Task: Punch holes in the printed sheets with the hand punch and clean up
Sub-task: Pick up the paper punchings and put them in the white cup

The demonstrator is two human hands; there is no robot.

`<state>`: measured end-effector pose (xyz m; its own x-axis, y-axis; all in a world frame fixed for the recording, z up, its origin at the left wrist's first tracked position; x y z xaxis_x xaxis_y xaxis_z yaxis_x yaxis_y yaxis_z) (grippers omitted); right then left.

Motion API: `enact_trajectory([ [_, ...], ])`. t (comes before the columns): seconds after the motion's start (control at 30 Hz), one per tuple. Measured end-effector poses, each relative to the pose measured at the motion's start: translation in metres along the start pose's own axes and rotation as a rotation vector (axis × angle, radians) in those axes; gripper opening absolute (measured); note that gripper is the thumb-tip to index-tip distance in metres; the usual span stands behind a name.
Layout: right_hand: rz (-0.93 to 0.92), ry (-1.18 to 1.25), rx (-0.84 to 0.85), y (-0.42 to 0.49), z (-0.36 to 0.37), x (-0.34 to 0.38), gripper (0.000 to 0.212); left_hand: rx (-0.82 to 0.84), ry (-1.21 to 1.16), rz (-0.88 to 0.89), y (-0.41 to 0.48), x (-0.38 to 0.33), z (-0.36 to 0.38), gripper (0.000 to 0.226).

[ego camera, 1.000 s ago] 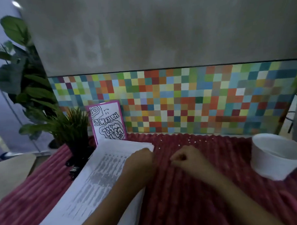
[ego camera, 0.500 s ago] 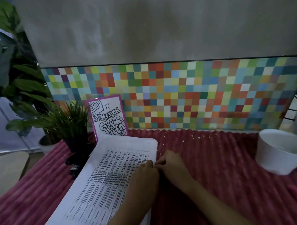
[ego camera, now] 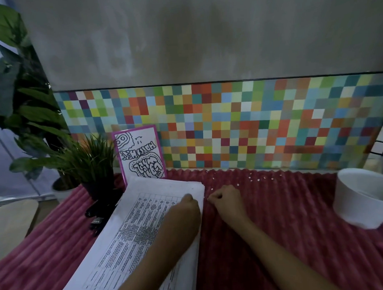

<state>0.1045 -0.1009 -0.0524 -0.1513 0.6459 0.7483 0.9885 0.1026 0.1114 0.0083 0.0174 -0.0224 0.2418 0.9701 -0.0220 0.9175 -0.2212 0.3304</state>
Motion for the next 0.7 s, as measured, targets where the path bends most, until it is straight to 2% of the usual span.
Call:
enact_trajectory([
  [0.07,-0.034,-0.060,-0.001,0.000,0.004,-0.004,0.051,-0.150,-0.118,-0.063,0.019,0.012,-0.007,0.007],
  [0.1,-0.040,-0.095,-0.018,0.000,0.007,-0.006,0.048,-0.153,-0.161,-0.072,0.030,0.015,-0.008,0.012],
  [0.23,-0.058,-0.250,-0.125,0.002,0.023,-0.015,0.027,-0.029,-0.152,-0.002,0.067,0.017,0.007,0.021],
  [0.3,-0.106,-0.280,-0.164,0.001,0.032,-0.021,0.028,0.056,-0.090,0.010,0.075,0.015,0.016,0.027],
  [0.4,-0.170,-0.217,-0.175,-0.001,0.034,-0.026,0.027,0.106,0.017,0.016,0.076,0.015,0.024,0.034],
  [0.5,-0.206,-0.175,-0.207,-0.006,0.026,-0.022,0.025,0.154,0.059,0.038,0.077,0.018,0.032,0.032],
  [0.63,-0.053,-0.029,-0.129,0.001,0.022,-0.021,0.022,0.222,0.054,0.010,0.078,0.021,0.036,0.027],
  [0.7,-0.041,0.095,-0.110,0.006,0.013,-0.017,0.030,0.253,0.076,0.002,0.078,0.015,0.036,0.028],
])
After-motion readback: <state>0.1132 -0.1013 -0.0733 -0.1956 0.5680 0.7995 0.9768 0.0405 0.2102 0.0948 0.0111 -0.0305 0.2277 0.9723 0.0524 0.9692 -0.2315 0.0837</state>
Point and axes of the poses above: each hand's wrist, its own y-axis towards the middle knuckle, its own z-axis out of the palm, x = y × z, the point moved 1 cm from there along y, towards the middle knuckle, and after that the axes turned 10 degrees about z, right-handed, at the moved point
